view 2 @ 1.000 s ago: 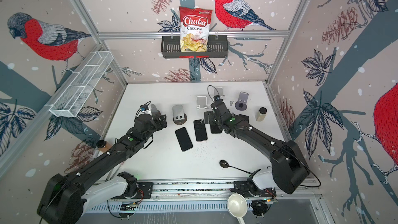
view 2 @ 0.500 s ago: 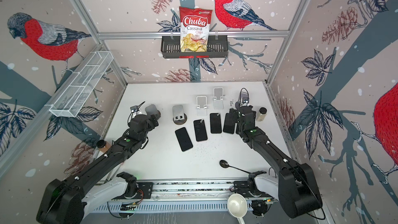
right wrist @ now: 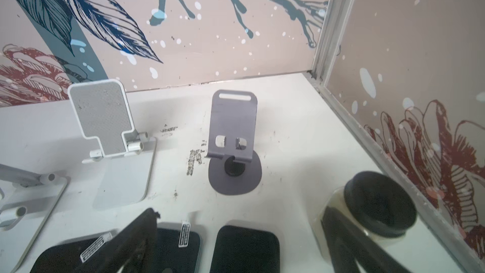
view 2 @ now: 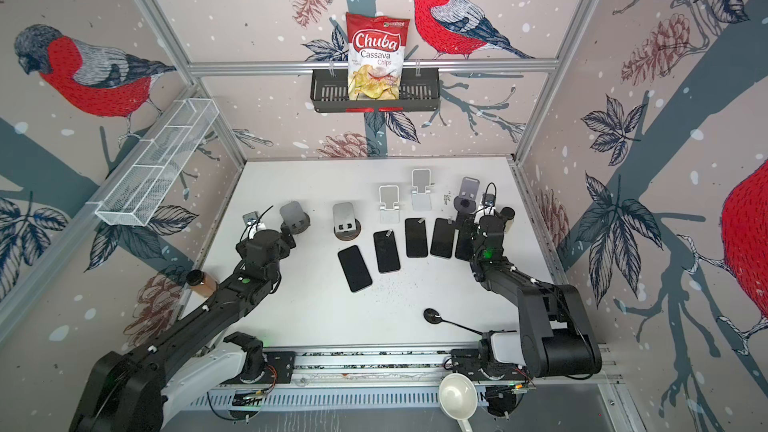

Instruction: Remove the phone from the phone stand

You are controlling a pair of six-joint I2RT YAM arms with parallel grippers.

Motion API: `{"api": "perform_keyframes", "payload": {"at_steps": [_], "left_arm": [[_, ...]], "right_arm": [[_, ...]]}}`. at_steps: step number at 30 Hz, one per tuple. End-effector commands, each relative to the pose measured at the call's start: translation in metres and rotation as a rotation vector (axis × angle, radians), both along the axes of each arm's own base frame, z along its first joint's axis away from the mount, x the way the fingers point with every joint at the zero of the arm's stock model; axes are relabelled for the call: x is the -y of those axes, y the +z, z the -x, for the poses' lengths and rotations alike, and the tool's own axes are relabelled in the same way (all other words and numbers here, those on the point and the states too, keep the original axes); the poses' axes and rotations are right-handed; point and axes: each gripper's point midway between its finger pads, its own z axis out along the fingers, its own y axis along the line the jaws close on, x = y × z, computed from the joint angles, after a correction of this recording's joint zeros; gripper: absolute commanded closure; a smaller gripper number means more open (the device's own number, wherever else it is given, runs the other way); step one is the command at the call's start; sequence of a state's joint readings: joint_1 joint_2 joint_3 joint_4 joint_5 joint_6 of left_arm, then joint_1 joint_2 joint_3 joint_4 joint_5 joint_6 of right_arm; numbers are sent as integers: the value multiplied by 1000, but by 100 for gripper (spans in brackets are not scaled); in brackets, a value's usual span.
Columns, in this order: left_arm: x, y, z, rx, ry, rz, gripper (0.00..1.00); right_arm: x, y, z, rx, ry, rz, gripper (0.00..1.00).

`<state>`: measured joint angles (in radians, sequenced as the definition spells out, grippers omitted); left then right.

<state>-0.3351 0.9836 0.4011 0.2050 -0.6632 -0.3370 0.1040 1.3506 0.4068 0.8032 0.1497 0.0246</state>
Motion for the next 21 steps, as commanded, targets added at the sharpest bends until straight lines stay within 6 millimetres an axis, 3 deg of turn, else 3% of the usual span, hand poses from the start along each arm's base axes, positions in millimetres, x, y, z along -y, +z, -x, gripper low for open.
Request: {"api": "perform_keyframes", "payload": {"at_steps": [1,10,13,19,21], "left_arm": [[-6,19,-5,94,26,-28,4],[-17,29,-2,181,59,-106,4],[-21,29,0,201,73,-126,4],[-33,27,3,229,104,-131,4],[-36,25,1,234,107,-120,4]], "right_arm": [[-3,24,-5,115,31,29,1],[15,25,-15,110,28,-22,1],[13,18,-16,65,49,-28,1],[17,20,9,105,29,-39,1],[17,11,10,70,22,-36,1]]}}
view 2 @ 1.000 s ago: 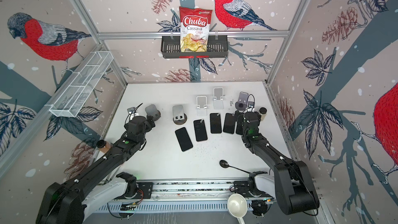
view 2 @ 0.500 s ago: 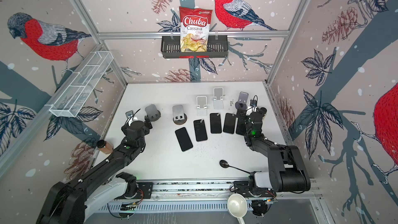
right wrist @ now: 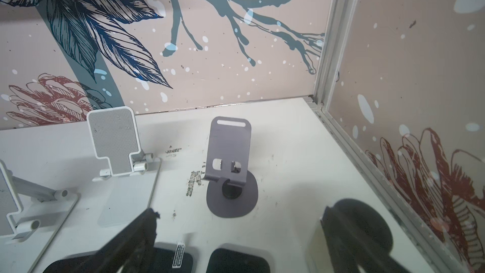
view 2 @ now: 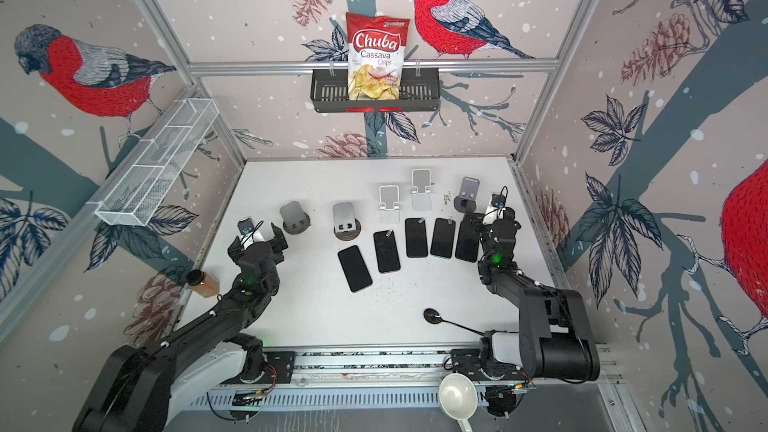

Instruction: Remove the phone from the phone stand

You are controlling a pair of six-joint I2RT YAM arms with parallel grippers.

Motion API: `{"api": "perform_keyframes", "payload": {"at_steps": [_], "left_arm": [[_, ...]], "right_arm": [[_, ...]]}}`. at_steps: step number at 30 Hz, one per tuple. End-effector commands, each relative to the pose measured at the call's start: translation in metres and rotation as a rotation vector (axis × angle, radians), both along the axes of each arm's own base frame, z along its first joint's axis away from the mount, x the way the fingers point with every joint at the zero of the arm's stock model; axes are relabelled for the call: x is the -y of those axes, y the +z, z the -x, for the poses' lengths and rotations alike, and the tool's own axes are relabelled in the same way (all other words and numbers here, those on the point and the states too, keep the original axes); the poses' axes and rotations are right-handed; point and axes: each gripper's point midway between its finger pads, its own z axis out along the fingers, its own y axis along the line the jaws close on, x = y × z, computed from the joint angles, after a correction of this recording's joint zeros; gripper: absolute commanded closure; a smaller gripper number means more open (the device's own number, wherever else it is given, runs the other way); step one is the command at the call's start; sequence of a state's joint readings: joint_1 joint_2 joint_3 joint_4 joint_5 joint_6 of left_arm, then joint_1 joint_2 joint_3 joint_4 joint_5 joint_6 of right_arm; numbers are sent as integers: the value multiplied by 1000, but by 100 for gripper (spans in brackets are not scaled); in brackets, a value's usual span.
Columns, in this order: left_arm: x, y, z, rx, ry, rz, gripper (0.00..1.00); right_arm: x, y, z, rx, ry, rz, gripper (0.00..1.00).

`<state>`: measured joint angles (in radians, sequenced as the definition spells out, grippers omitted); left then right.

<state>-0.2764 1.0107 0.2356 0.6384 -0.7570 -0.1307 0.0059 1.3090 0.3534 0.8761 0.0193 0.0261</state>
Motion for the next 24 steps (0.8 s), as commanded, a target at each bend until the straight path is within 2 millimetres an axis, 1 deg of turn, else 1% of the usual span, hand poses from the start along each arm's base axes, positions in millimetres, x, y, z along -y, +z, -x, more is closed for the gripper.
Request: {"api": "perform_keyframes", "payload": {"at_steps": [1,3,5,9,10,13,15,16,17,19,20,22,23,24], "left_arm": [[-5,15,-5,86,5,21,4],[-5,16,-7,102,-2,26,4],[-8,17,-7,128,4,19,4],[-13,16,-8,168,25,-20,4],[-13,15,-10,167,24,-33,4],[-12,9,-15,185,22,-59,4],[-12,5,-15,216,18,-75,4],[-11,-3,-18,196,11,-67,4],[-10,-2,-19,211,3,-90,4],[3,-9,-26,168,-67,-104,4],[6,-10,-28,160,-91,-100,4],[7,-10,-27,185,-132,-90,4],[9,-15,-25,181,-164,-73,4],[9,-16,-25,190,-175,-72,3]], "right_arm": [[2,-6,5,-6,-19,-8,1],[4,-18,10,1,-42,-12,1],[3,-23,14,30,-50,0,1],[4,-36,5,2,-61,9,1],[5,-38,6,-6,-62,2,1],[11,-37,12,35,-90,-13,1],[12,-40,10,7,-91,-17,1],[12,-39,10,15,-89,-18,1],[12,-38,11,19,-89,-18,1],[12,-39,10,12,-88,-20,1],[12,-39,10,16,-89,-20,1],[12,-39,10,14,-88,-20,1],[12,-39,11,14,-87,-20,1],[12,-39,10,12,-86,-20,1]]}}
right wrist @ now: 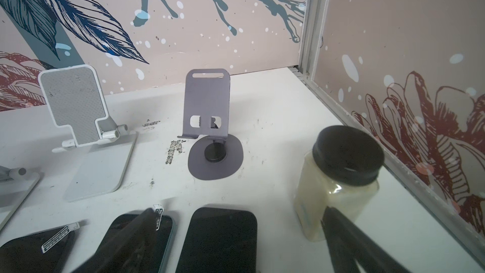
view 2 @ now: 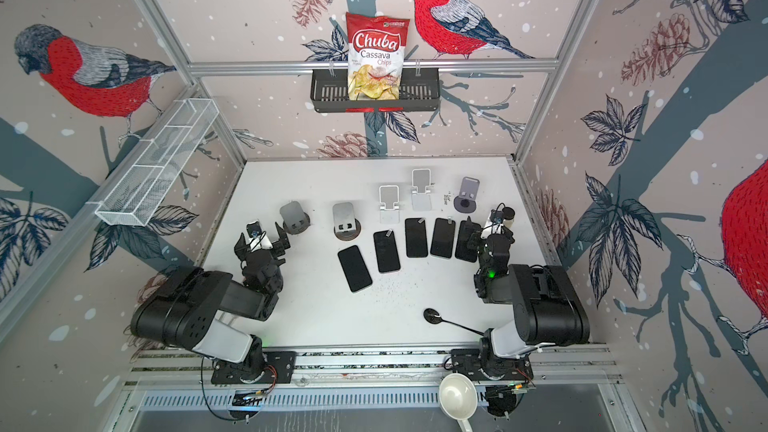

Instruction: Remove the phone from the phone stand

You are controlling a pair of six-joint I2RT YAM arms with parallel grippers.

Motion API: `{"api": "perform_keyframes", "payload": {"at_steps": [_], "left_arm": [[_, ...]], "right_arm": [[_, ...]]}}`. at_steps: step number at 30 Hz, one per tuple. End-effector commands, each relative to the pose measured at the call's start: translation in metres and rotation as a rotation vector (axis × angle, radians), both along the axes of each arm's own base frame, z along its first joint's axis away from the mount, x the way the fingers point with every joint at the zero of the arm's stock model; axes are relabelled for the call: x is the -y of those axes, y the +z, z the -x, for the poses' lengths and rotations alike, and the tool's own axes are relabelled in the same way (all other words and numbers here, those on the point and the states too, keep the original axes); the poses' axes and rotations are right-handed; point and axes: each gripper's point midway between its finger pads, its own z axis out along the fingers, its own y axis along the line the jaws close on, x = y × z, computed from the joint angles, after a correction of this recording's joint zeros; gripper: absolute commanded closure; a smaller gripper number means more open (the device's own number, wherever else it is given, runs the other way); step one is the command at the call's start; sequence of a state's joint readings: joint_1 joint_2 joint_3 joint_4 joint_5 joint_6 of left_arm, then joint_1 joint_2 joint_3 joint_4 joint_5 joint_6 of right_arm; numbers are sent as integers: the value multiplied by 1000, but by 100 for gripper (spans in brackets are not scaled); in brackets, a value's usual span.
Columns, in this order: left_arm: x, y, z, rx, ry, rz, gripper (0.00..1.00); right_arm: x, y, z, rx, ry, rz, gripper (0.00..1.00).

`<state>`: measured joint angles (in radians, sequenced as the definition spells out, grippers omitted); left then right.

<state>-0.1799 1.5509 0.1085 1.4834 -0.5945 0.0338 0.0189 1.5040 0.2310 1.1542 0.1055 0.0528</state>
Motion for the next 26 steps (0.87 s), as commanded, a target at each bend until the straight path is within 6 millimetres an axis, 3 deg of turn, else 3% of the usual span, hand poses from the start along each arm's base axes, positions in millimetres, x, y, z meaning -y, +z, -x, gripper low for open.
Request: {"api": "perform_keyframes", "payload": {"at_steps": [1,4,10,26], "left_arm": [[11,19,-3,111,-95,0,4],[14,13,-8,67,-106,9,4],[-1,0,-33,-17,-68,69,3],[-1,1,-32,-11,-67,66,3]], "right_arm": [[2,13,-2,50,-11,-8,1],[2,13,-2,50,-10,-8,1],[2,13,-1,53,-24,0,1],[2,12,-2,48,-23,-3,1]]}}
